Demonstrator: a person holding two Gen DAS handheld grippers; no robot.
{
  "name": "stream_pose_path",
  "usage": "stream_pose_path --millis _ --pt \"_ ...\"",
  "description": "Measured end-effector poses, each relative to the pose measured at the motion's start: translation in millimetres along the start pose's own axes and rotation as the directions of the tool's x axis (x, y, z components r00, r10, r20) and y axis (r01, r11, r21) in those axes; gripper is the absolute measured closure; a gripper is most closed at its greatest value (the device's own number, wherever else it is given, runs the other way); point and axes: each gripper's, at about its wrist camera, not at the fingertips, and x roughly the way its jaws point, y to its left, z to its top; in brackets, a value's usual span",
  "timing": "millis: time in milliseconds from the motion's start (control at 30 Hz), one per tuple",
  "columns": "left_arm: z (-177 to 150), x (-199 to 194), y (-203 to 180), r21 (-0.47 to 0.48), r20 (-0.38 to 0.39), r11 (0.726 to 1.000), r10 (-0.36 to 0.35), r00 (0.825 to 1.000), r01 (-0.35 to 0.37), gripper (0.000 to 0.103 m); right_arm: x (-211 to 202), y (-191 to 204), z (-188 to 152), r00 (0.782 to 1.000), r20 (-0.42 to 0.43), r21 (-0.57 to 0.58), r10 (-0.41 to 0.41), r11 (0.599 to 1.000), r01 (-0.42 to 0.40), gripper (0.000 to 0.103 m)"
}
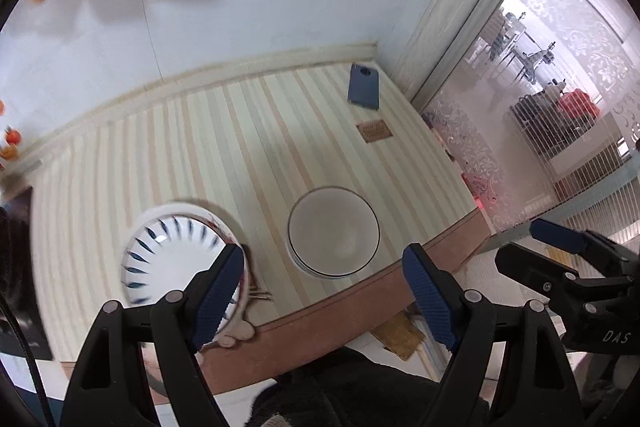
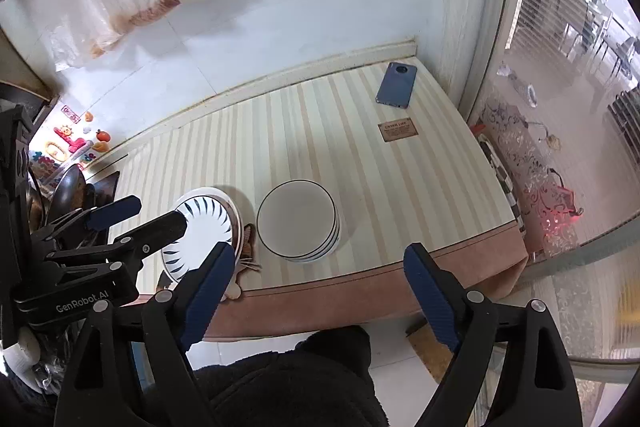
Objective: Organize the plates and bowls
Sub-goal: 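Raise both grippers away from the bowl stack, then grasp the rim of the bowl stack with both grippers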
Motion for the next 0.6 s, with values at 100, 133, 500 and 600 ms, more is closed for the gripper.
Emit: stream_pose_path --millis 100,133,500,600 --pt "4.7 32.0 12.1 -0.038 -0.073 0.999 -0.036 0.997 0.033 0.022 23.0 -9.4 5.0 0.999 -0.028 0.027 0.022 0.999 -0.021 0.013" --pt "6.7 47.8 17.7 -0.05 -0.105 0.998 -0.042 0.994 0.037 0.022 31.7 -11.7 6.6 0.999 -0.04 0.029 0.026 0.999 -0.025 0.013" --pt "28.4 176.3 43.2 -0.128 -0.34 0.985 -0.149 0.929 0.112 0.022 197.3 -55.2 7.5 0.911 -0.303 0.216 0.279 0.951 -0.219 0.012" --pt "32.5 200.2 43.1 -0.123 -0.384 0.987 -0.144 0.912 0.104 0.024 236.6 -64.3 2.5 0.872 -0.34 0.29 0.352 0.921 -0.259 0.012"
